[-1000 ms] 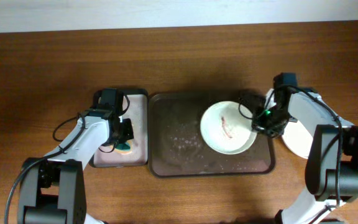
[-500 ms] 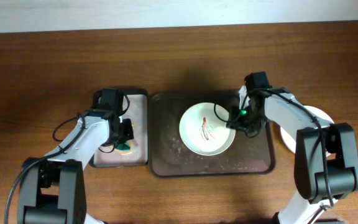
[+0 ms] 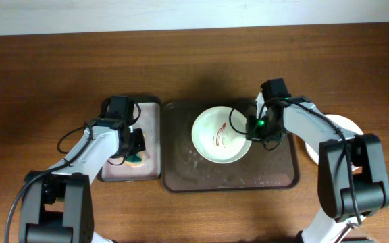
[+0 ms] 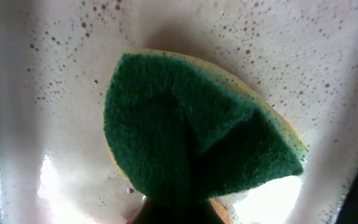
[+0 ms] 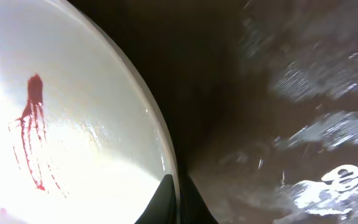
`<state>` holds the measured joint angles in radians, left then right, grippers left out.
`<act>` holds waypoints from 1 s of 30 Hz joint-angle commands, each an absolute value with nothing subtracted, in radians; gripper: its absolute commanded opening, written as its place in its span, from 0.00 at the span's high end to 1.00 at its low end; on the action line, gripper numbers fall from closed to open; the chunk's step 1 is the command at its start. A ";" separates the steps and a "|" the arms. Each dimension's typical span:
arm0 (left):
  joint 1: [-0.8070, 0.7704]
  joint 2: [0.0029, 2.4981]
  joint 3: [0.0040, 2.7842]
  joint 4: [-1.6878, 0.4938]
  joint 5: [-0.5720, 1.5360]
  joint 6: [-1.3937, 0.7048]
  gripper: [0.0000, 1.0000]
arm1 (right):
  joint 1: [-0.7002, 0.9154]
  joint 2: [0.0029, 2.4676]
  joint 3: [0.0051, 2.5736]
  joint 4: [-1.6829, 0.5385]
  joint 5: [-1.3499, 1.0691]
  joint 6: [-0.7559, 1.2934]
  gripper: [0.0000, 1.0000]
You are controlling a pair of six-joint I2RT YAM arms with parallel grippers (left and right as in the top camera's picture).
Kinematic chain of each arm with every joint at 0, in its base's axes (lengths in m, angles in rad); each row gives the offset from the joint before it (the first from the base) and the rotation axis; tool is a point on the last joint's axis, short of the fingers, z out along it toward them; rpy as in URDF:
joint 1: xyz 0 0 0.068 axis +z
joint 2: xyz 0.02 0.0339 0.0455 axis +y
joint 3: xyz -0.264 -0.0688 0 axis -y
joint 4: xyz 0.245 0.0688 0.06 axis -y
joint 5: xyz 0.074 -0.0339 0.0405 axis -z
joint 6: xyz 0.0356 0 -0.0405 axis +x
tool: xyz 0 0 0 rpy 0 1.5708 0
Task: Clean dirty plates on tray and stack at the side
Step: 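Move the right gripper back and grip the rim of the last plate, then pick up the green sponge with the left gripper and lift it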
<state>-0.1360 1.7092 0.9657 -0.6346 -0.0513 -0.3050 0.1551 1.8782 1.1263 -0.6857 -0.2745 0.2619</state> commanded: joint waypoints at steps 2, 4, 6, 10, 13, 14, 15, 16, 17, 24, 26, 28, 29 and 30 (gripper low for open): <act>-0.134 1.694 0.960 -0.589 -0.041 -0.290 0.82 | 0.179 1.888 1.095 -0.704 -0.250 0.260 0.96; -0.134 1.694 0.960 -0.567 -0.045 -0.290 0.69 | 0.179 1.888 1.095 -0.704 -0.250 0.260 0.96; -0.134 1.694 0.960 -0.550 -0.049 -0.290 0.59 | 0.179 1.888 1.095 -0.704 -0.250 0.260 0.96; -0.134 1.694 0.960 -0.517 -0.057 -0.291 0.49 | 0.179 1.888 1.095 -0.704 -0.250 0.260 0.96; -0.134 1.694 0.960 -0.484 -0.084 -0.290 0.48 | 0.179 1.888 1.095 -0.705 -0.250 0.260 0.96; -0.134 1.694 0.960 -0.470 -0.097 -0.290 0.48 | 0.179 1.888 1.095 -0.707 -0.251 0.260 0.96; -0.134 1.694 0.959 -0.460 -0.105 -0.290 0.47 | 0.179 1.888 1.095 -0.707 -0.250 0.260 0.96; -0.134 1.694 0.958 -0.450 -0.105 -0.291 0.47 | 0.179 1.888 1.095 -0.707 -0.251 0.260 0.96; -0.134 1.694 0.955 -0.442 -0.105 -0.290 0.46 | 0.179 1.888 1.095 -0.707 -0.251 0.260 0.96; -0.134 1.744 0.950 -0.396 -0.105 -0.290 0.41 | 0.179 1.888 1.095 -0.707 -0.251 0.260 0.96; -0.134 1.773 0.950 -0.384 -0.102 -0.290 0.41 | 0.179 1.888 1.095 -0.707 -0.251 0.260 0.96; -0.134 1.800 0.950 -0.371 -0.101 -0.290 0.53 | 0.179 1.888 1.095 -0.709 -0.251 0.260 0.96; -0.134 1.805 0.950 -0.371 -0.101 -0.290 0.57 | 0.179 1.888 1.095 -0.710 -0.251 0.260 0.96; -0.134 1.807 0.950 -0.371 -0.101 -0.290 0.64 | 0.179 1.888 1.095 -0.711 -0.251 0.260 0.96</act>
<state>-0.1360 1.7699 0.9607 -0.3729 -0.0937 -0.2947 0.1619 1.8782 1.1263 -0.6922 -0.2745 0.2623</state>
